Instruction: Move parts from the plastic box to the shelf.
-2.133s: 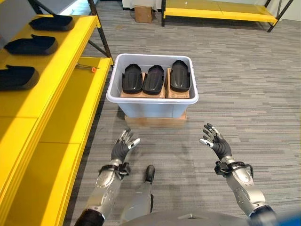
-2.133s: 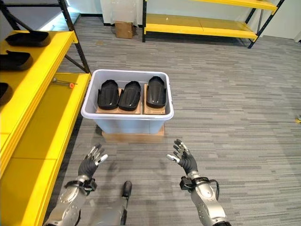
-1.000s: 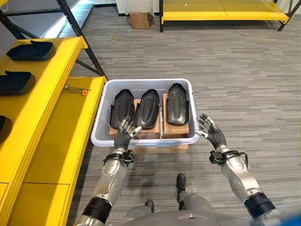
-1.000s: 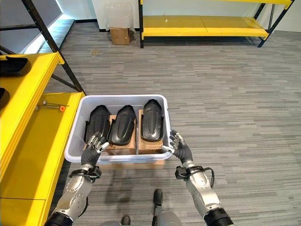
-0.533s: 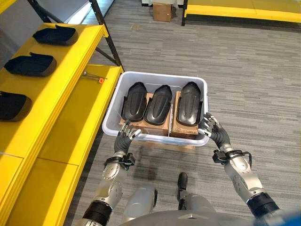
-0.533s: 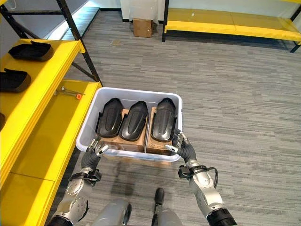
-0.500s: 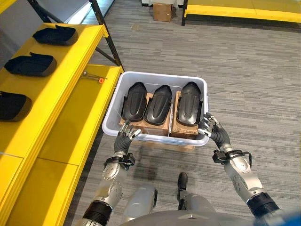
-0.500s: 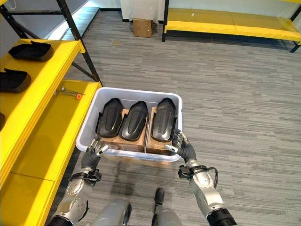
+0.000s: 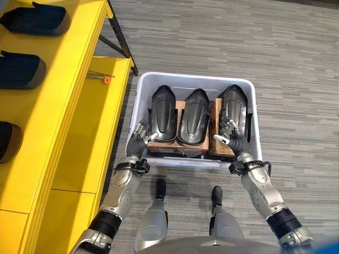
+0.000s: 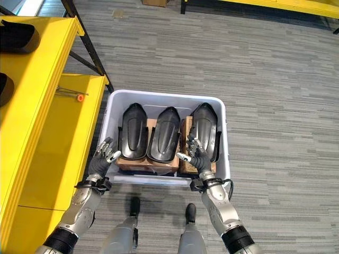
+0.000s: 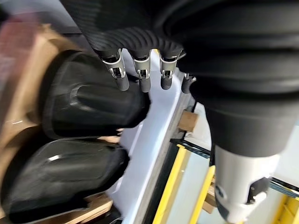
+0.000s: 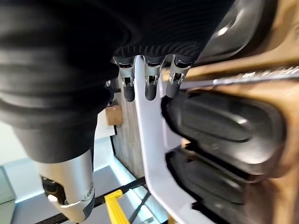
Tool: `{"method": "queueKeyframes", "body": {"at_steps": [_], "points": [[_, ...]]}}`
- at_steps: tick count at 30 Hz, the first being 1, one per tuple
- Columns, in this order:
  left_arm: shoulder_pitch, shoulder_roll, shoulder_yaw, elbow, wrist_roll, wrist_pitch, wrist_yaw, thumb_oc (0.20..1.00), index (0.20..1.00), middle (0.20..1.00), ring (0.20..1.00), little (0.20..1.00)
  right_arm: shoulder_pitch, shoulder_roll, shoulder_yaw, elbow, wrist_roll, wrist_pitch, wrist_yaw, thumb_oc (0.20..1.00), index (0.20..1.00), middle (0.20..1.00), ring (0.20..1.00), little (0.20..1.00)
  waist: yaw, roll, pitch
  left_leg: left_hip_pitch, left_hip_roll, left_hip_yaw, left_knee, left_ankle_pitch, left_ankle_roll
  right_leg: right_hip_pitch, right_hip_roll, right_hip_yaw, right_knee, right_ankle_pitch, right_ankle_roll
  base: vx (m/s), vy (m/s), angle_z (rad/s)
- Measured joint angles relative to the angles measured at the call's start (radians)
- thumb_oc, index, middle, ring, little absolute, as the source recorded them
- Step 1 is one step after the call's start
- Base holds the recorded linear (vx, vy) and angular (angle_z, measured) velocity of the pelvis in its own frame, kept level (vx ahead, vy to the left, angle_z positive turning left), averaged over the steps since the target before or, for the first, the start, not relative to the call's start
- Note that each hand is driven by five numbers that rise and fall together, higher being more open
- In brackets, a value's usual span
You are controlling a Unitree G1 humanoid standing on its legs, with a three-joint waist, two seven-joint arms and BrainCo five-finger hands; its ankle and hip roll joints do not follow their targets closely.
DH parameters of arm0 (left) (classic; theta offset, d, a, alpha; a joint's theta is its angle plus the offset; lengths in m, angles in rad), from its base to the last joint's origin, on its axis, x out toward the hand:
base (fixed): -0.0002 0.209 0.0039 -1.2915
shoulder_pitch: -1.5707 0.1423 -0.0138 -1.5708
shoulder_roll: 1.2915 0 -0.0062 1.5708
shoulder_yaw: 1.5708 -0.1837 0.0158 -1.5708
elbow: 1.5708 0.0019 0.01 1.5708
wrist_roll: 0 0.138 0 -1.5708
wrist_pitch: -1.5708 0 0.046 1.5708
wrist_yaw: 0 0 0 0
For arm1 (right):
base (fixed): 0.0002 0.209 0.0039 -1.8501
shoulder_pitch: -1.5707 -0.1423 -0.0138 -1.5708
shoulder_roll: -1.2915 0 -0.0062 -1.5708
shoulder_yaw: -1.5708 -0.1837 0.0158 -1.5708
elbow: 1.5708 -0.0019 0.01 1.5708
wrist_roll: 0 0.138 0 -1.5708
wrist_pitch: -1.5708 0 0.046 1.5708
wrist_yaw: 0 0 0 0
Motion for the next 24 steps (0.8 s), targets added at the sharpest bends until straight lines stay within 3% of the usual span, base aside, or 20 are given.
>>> {"method": "queueKeyframes", "body": {"at_steps": [6, 9, 16, 24], "points": [[-0.065, 0.003, -0.012, -0.066, 0.010, -0.035, 0.018, 1.000, 1.000, 1.000, 1.000, 1.000, -0.041, -0.006, -0.001, -0.017, -0.001, -0.011, -0.024, 1.000, 1.000, 1.000, 1.000, 1.000, -0.016, -0.005, 0.002, -0.001, 0.014, 0.009, -0.010, -0.001, 0.001, -0.011, 0.014, 0.000, -0.001, -0.004, 0.010, 0.01, 0.000, -0.06], [-0.139, -0.016, -0.017, -0.068, 0.009, -0.054, 0.058, 1.000, 1.000, 1.000, 1.000, 1.000, -0.154, -0.003, 0.000, -0.016, -0.041, -0.035, -0.071, 1.000, 1.000, 1.000, 1.000, 1.000, -0.028, -0.015, 0.010, -0.053, 0.024, 0.031, -0.005, 0.010, -0.016, -0.073, 0.020, 0.000, -0.001, -0.029, 0.036, -0.05, -0.047, -0.22], [-0.240, -0.065, -0.036, -0.068, 0.010, -0.086, 0.120, 1.000, 1.000, 1.000, 1.000, 1.000, -0.331, 0.010, 0.019, -0.011, -0.083, -0.067, -0.154, 1.000, 1.000, 1.000, 1.000, 1.000, -0.037, 0.018, 0.079, -0.115, 0.062, 0.030, 0.011, 0.023, -0.037, -0.130, 0.060, 0.002, -0.001, -0.017, 0.018, -0.05, -0.036, -0.05], [-0.237, -0.063, -0.006, -0.069, 0.010, -0.101, 0.158, 1.000, 1.000, 1.000, 1.000, 1.000, -0.318, 0.002, -0.012, -0.013, -0.120, -0.084, -0.217, 1.000, 1.000, 1.000, 1.000, 1.000, -0.037, 0.033, 0.152, -0.127, 0.062, 0.031, 0.015, 0.023, -0.037, -0.139, 0.059, 0.003, 0.000, -0.015, 0.017, -0.05, -0.016, 0.01]]}}
